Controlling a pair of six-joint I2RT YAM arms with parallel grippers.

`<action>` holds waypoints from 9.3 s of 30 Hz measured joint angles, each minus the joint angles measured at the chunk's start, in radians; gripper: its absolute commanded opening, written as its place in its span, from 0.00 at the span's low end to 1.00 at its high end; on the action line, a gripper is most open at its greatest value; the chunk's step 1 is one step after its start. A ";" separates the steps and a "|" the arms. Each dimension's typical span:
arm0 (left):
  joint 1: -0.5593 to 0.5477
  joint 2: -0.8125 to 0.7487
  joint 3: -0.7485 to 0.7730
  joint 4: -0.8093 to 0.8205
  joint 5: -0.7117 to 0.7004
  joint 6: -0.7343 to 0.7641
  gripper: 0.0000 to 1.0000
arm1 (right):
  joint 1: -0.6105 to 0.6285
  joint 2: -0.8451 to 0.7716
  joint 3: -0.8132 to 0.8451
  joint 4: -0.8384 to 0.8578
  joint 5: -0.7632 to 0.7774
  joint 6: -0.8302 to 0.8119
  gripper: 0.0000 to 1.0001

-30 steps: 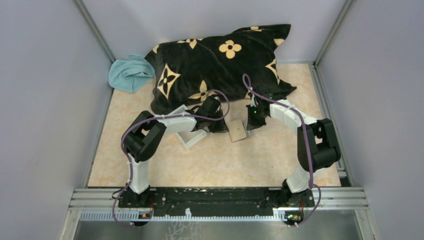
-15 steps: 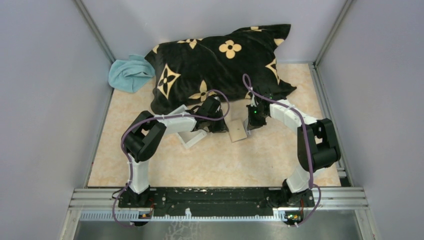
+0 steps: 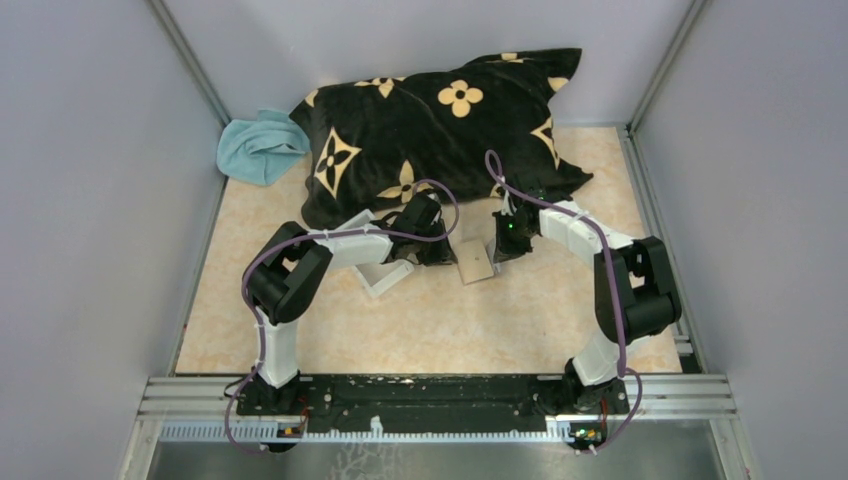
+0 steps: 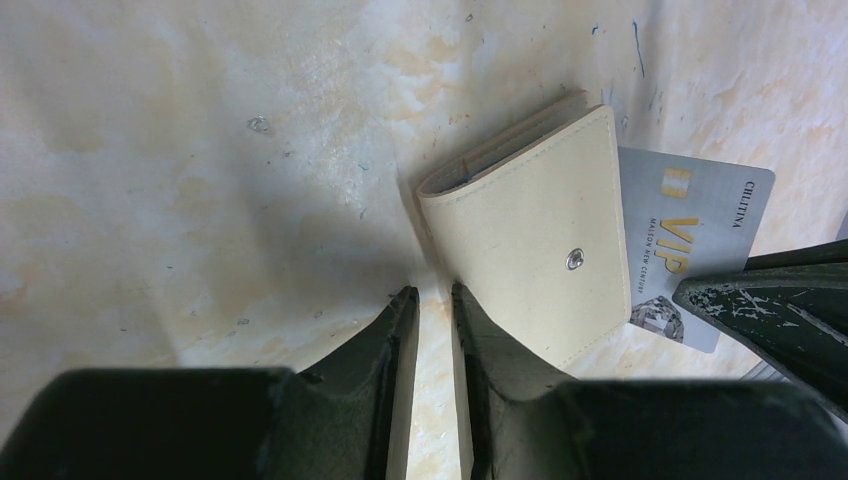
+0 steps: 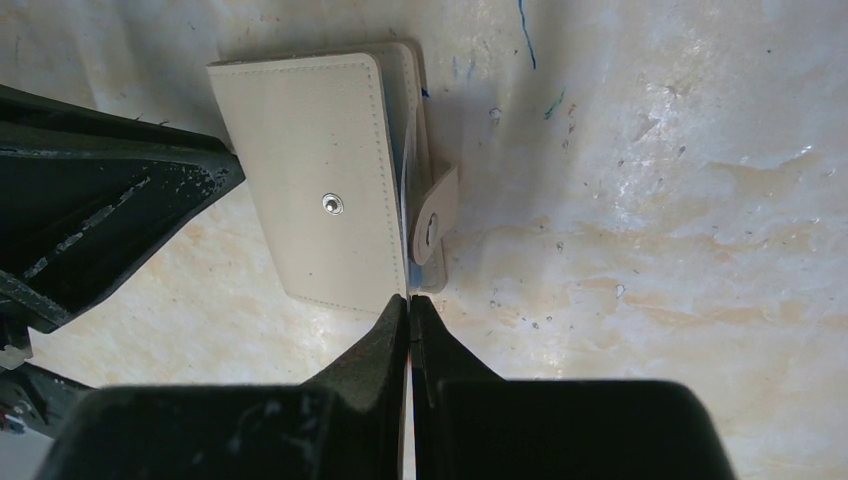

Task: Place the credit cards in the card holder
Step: Insert the credit card into the card holder.

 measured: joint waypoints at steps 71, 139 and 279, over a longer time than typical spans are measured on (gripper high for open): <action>0.025 0.037 -0.145 0.309 0.354 0.068 0.15 | 0.087 -0.053 -0.011 0.082 -0.143 0.123 0.00; -0.079 -0.193 -0.003 -0.262 0.035 0.061 0.33 | 0.250 -0.095 -0.077 0.010 0.230 0.089 0.00; -0.098 -0.054 -0.034 -0.013 0.019 0.149 0.40 | 0.007 -0.301 -0.402 0.246 -0.101 0.206 0.00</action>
